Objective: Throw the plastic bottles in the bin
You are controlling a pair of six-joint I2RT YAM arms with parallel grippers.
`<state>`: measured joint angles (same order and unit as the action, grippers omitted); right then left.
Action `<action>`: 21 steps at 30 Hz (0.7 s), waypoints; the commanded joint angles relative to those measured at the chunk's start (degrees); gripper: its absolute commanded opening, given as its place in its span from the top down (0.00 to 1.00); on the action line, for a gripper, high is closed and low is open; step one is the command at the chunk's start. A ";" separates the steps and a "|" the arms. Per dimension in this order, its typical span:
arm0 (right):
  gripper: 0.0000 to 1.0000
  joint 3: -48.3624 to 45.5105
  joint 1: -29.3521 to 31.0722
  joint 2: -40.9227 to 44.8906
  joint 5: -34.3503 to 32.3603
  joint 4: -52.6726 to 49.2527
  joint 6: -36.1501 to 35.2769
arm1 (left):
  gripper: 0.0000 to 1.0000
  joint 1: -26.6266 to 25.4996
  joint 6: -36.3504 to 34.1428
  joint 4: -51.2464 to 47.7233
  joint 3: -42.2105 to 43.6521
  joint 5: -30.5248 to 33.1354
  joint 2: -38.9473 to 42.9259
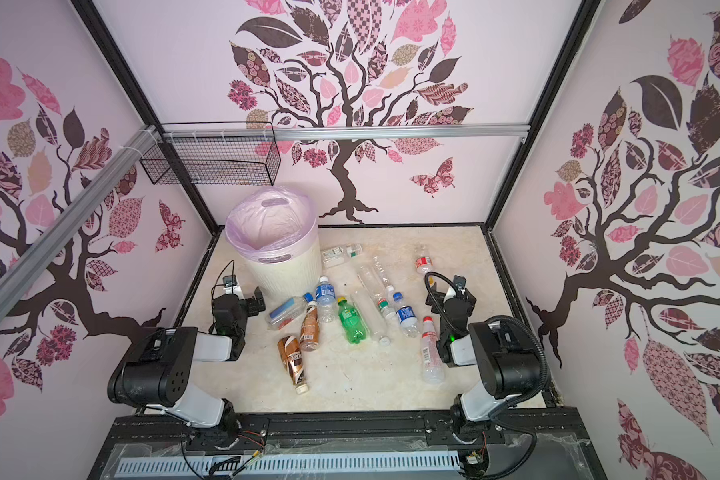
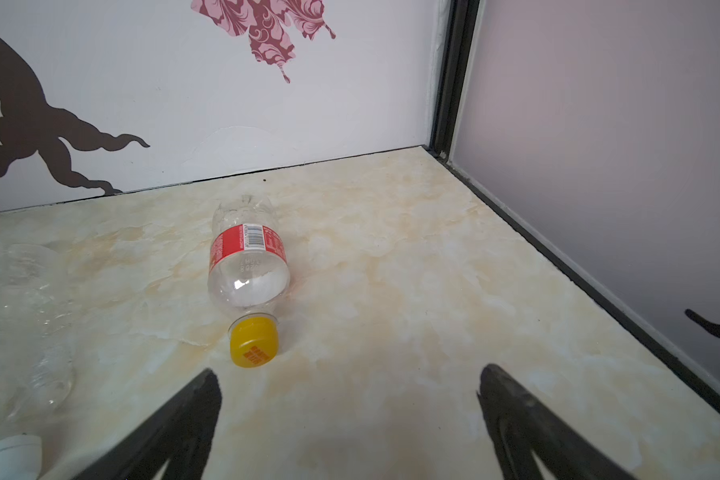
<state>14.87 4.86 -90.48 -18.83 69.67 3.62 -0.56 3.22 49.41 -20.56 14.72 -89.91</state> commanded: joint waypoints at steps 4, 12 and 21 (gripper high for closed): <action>0.01 -0.02 0.06 -0.31 -0.51 1.95 0.00 | 0.02 0.13 0.40 0.78 -1.06 -0.31 0.73; 0.01 -0.03 0.13 -0.31 -0.51 1.96 0.09 | 0.02 0.12 0.38 0.81 -1.06 -0.38 0.71; 0.01 -0.10 0.11 -0.29 -0.51 2.07 -0.01 | 0.02 3.00 0.94 1.32 -0.76 -7.95 0.82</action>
<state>14.87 4.86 -90.48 -18.81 69.67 3.62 1.48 3.55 49.74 -20.56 10.96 -89.89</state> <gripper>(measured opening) 0.994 0.983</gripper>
